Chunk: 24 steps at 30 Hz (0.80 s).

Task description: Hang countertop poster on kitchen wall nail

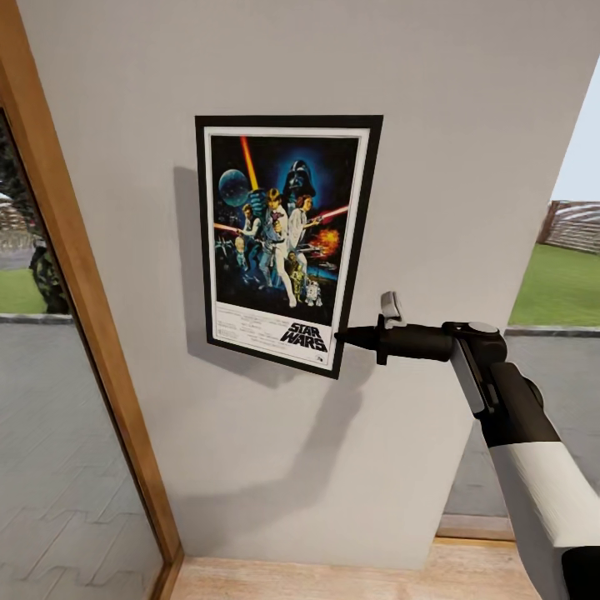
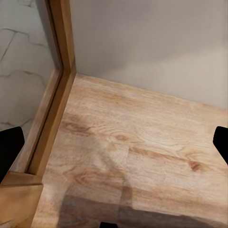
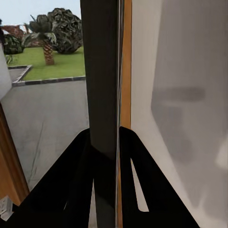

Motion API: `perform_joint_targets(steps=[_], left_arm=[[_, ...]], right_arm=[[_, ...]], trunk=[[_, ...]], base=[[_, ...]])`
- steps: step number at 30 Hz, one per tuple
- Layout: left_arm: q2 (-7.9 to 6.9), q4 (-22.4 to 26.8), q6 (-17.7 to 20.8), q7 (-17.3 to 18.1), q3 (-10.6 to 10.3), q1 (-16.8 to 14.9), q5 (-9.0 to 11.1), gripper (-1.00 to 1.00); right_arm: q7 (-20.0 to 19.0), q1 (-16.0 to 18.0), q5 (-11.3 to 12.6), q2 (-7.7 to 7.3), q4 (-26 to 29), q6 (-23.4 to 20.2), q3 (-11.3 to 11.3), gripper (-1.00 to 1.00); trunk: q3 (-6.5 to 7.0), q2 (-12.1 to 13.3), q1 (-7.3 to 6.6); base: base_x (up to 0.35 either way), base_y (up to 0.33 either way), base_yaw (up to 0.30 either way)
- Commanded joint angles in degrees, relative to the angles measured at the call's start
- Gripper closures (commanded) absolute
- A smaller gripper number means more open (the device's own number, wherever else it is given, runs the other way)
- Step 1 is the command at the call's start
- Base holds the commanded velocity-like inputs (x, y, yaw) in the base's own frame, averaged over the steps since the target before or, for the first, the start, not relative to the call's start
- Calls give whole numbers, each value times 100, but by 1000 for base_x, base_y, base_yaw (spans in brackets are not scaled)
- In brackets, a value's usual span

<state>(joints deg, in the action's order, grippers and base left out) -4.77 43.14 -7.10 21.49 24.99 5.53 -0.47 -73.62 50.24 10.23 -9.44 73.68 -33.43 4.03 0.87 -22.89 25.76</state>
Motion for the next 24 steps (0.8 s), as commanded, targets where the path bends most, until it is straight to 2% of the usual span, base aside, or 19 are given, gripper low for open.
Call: perform_joint_targets(steps=[1, 24], left_arm=[[2, 3, -10, 31, 15, 1, -6, -100], [2, 1, -11, 31, 13, 1, -6, -100]], right_arm=[[-2, 2, 50, -6, -2, -67, 10, 100], [6, 3, 51, 3, -2, -85, -8, 100]], trunk=[[-1, -3, 2], [-1, -3, 2]], base=[[2, -1, 0], [0, 0, 0]])
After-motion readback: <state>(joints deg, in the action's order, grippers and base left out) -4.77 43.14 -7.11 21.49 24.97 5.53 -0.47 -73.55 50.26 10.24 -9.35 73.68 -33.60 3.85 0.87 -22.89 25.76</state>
